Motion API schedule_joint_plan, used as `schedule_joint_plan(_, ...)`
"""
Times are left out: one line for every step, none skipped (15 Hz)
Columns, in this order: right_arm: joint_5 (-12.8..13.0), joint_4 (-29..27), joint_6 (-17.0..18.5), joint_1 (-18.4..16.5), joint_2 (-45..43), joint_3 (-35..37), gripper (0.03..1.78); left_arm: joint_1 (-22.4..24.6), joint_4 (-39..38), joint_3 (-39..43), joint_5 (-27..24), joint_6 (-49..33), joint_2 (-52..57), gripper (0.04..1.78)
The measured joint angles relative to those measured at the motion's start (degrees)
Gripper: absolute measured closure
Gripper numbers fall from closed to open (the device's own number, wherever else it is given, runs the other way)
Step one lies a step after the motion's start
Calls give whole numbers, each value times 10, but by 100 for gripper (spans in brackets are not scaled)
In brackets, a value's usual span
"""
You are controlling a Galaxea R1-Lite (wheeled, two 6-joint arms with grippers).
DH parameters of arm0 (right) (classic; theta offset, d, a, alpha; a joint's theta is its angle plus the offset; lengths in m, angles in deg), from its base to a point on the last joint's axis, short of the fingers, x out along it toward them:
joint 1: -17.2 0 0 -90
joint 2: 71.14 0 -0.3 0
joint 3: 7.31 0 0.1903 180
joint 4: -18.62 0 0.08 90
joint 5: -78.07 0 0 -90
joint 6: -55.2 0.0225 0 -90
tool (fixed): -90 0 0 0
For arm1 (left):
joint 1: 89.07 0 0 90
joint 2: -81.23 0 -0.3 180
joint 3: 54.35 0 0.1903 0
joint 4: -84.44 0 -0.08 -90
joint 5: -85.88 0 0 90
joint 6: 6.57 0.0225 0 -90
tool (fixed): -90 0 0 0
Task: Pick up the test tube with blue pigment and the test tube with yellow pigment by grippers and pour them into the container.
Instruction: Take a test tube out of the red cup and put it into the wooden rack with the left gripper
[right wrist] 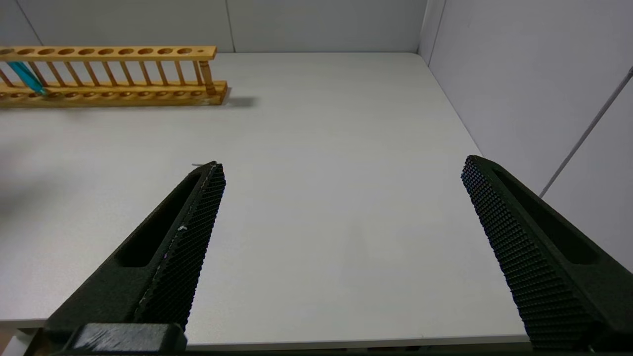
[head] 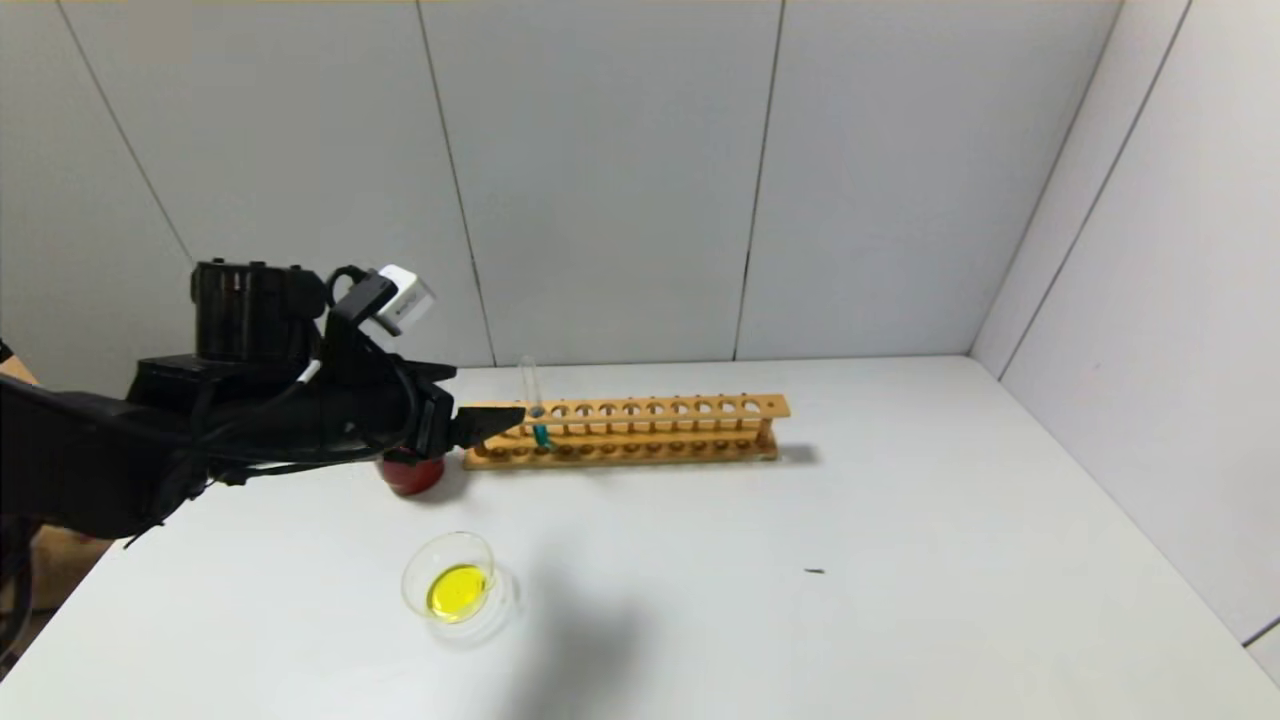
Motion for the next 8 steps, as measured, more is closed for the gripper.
schedule_joint_plan(0, 0, 0, 0, 0, 0, 6, -3, -3, -15, 1, -6, -23, 7)
schedule_joint_plan(0, 0, 0, 0, 0, 0, 6, -5, -5, -30, 4, -17, -47, 7)
schedule_joint_plan(0, 0, 0, 0, 0, 0, 6, -7, -6, -45, 10, -28, -68, 7)
schedule_joint_plan(0, 0, 0, 0, 0, 0, 6, -8, -8, -61, 22, -36, -88, 7)
schedule_joint_plan(0, 0, 0, 0, 0, 0, 6, -9, -8, -75, 30, -41, -103, 7)
schedule_joint_plan(0, 0, 0, 0, 0, 0, 6, -9, -9, -86, 33, -48, -116, 7)
schedule_joint_plan(0, 0, 0, 0, 0, 0, 6, -10, -13, -99, 33, -57, -127, 7)
schedule_joint_plan(0, 0, 0, 0, 0, 0, 6, -10, -16, -112, 34, -68, -136, 7)
